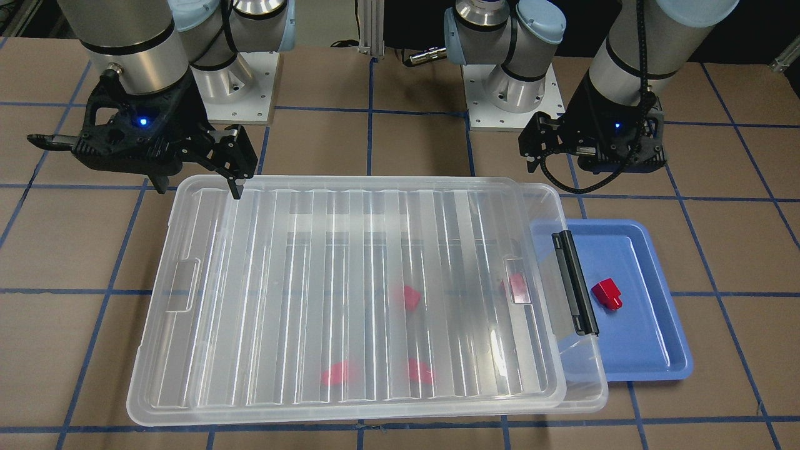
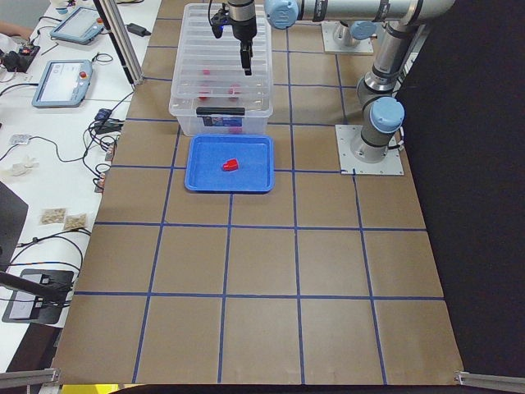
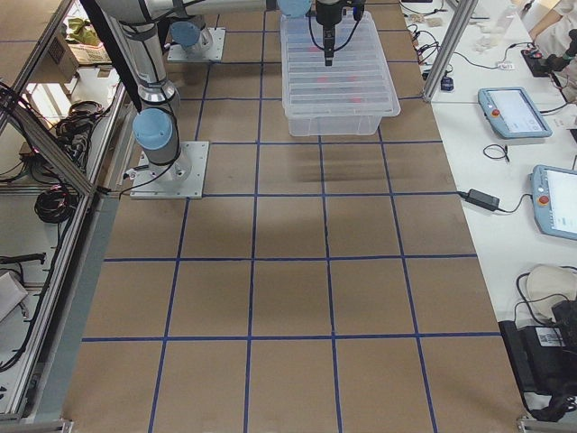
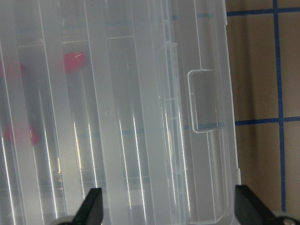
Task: Place red block in blue tray from box
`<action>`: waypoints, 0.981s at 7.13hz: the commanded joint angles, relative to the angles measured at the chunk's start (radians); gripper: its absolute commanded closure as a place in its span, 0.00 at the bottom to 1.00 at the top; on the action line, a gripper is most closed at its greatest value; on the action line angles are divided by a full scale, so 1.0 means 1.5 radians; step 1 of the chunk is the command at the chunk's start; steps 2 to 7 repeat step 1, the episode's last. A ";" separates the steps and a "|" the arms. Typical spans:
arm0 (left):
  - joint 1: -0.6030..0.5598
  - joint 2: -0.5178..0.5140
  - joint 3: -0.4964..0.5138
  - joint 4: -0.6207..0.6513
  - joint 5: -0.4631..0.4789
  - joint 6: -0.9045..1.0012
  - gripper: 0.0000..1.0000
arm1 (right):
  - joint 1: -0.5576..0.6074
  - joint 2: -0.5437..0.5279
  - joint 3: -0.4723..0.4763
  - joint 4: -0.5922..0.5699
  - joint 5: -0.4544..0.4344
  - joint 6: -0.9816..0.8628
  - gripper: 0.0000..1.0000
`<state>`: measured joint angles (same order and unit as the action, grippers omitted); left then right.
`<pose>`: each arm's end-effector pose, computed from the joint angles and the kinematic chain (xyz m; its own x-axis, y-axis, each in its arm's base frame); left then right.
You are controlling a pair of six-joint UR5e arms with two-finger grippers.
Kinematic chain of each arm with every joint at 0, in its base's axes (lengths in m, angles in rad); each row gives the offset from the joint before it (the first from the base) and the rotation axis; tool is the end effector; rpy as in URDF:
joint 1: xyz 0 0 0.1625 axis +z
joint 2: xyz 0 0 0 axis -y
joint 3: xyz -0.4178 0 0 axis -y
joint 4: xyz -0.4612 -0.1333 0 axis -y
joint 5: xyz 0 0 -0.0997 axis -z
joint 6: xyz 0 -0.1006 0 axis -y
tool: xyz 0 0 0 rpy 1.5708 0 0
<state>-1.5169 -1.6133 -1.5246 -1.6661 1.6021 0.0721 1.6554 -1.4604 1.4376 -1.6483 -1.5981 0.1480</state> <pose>-0.0993 -0.5752 0.4724 -0.9995 0.0208 -0.0245 0.0184 0.9955 0.0935 0.1822 -0.6031 0.4982 -0.9978 0.0653 0.0121 0.0638 0.9926 -0.1031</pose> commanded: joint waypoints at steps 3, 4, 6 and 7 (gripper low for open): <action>0.002 -0.001 0.000 0.002 -0.002 0.000 0.00 | 0.000 0.000 0.000 0.000 0.000 -0.001 0.00; 0.002 -0.001 0.000 0.002 -0.002 0.000 0.00 | 0.000 0.000 0.000 0.000 0.000 -0.001 0.00; 0.002 -0.001 0.000 0.002 -0.002 0.000 0.00 | 0.000 0.000 0.000 0.000 0.000 -0.001 0.00; 0.002 -0.001 0.000 0.002 -0.002 0.000 0.00 | 0.000 0.000 0.000 0.000 0.000 -0.001 0.00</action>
